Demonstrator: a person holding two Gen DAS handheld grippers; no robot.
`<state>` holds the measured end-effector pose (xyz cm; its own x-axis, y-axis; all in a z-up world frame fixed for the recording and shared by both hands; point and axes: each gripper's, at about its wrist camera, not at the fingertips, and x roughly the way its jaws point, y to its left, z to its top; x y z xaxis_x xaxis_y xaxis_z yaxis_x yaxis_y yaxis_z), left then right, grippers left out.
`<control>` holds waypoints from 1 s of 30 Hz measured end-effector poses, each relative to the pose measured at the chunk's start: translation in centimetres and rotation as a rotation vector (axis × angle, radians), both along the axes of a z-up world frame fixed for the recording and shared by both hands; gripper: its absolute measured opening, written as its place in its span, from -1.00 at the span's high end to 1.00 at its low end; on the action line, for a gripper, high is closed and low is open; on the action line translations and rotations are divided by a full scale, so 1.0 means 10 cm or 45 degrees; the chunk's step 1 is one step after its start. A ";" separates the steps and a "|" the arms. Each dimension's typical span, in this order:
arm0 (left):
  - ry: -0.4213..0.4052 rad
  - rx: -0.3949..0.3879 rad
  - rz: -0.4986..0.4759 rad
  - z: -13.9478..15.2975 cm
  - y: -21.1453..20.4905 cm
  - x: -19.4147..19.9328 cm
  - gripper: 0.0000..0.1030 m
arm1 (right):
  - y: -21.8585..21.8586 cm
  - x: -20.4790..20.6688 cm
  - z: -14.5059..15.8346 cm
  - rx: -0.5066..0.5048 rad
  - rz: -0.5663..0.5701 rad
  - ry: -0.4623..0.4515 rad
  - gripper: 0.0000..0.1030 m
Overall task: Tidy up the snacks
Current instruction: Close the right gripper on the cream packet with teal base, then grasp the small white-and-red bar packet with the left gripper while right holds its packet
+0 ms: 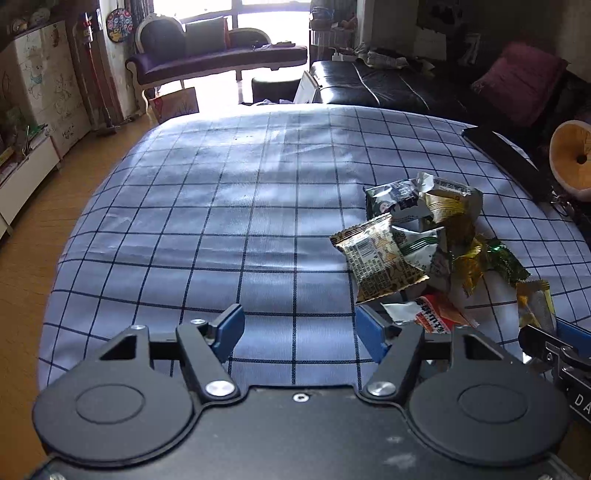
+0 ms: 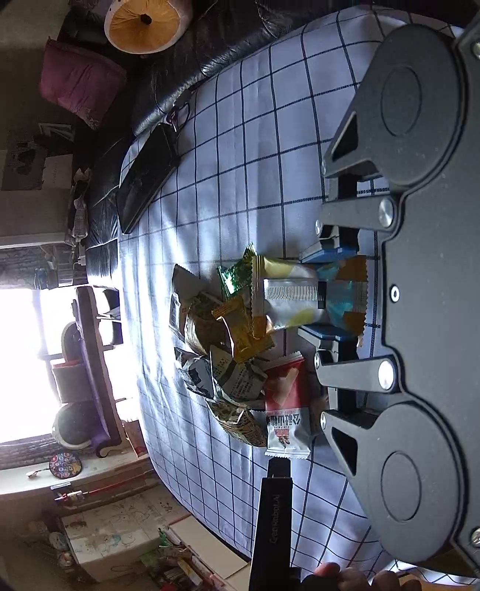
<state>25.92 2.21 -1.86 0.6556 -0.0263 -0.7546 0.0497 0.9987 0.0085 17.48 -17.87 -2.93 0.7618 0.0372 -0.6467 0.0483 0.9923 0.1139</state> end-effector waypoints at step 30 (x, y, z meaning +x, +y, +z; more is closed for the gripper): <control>0.132 0.043 -0.054 -0.19 -0.50 -0.14 -0.41 | -0.38 -0.38 0.02 0.165 -0.075 -0.025 0.15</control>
<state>24.48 -2.81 -3.79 0.5729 -0.0253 -0.8192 0.0941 0.9949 0.0351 13.63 -21.66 -2.76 0.7777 0.0738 -0.6243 0.1028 0.9648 0.2421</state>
